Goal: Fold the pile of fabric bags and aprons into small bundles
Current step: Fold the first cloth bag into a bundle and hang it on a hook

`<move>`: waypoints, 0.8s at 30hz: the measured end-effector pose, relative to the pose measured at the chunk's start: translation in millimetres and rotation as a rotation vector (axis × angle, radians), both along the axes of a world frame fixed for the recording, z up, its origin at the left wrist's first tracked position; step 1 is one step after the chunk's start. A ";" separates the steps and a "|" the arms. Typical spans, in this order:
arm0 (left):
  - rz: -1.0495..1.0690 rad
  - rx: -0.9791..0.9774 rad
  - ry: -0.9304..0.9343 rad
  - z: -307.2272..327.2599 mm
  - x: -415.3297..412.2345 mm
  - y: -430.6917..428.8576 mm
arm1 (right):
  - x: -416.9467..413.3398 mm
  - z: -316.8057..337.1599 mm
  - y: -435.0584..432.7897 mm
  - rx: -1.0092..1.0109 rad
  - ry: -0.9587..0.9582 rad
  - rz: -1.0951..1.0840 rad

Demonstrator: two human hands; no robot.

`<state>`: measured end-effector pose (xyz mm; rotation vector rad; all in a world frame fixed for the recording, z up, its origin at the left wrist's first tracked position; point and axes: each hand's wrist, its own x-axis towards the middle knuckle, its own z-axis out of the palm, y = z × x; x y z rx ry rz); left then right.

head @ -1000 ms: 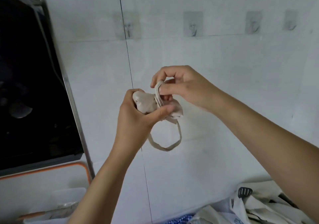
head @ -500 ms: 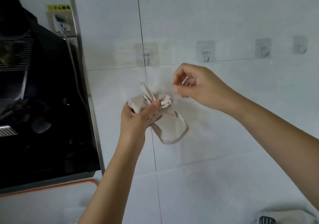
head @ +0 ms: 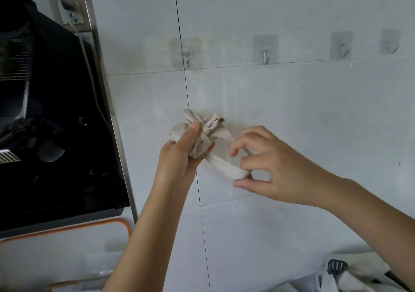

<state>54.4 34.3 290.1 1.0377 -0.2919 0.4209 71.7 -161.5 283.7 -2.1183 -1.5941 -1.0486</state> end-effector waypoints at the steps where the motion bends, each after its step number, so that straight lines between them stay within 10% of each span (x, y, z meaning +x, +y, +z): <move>1: -0.060 -0.044 0.016 0.0 -0.6 0.1 | -4.2 -1.7 -3.4 0.030 0.049 0.049; 11: -0.362 -0.310 0.122 -20.0 -2.1 -20.6 | -33.5 -12.7 -18.9 0.291 0.656 0.225; 24: 0.174 -0.003 -0.244 -46.5 -10.7 -59.2 | -29.2 -25.3 5.0 1.052 1.179 0.443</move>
